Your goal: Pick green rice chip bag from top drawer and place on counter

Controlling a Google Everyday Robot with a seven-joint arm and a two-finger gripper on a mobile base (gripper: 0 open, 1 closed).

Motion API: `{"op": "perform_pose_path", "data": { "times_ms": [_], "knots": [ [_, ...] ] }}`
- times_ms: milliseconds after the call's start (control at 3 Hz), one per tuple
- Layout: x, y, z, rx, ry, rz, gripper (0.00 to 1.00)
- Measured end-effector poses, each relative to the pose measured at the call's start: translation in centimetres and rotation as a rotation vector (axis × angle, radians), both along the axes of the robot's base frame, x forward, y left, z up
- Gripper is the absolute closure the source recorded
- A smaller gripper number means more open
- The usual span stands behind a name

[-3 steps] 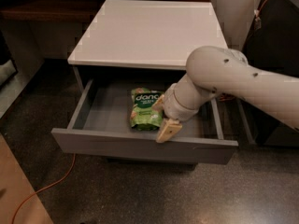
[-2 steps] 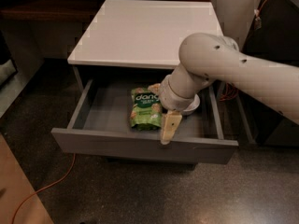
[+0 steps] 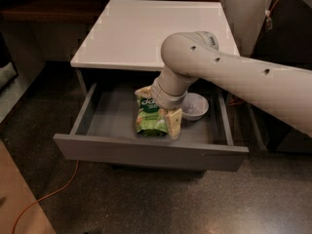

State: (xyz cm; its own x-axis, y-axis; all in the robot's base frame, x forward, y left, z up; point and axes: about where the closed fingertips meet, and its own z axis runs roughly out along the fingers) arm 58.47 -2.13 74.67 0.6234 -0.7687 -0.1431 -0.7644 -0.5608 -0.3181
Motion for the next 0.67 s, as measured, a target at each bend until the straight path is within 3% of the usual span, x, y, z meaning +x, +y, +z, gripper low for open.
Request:
{"op": "perform_pose_path", "data": {
  "times_ms": [333,667],
  "knots": [
    [2.0,0.5,-1.3,-0.101,-0.085,0.247,0.00],
    [3.3,0.3,-2.5,-0.171,-0.114,0.392,0.00]
  ]
}}
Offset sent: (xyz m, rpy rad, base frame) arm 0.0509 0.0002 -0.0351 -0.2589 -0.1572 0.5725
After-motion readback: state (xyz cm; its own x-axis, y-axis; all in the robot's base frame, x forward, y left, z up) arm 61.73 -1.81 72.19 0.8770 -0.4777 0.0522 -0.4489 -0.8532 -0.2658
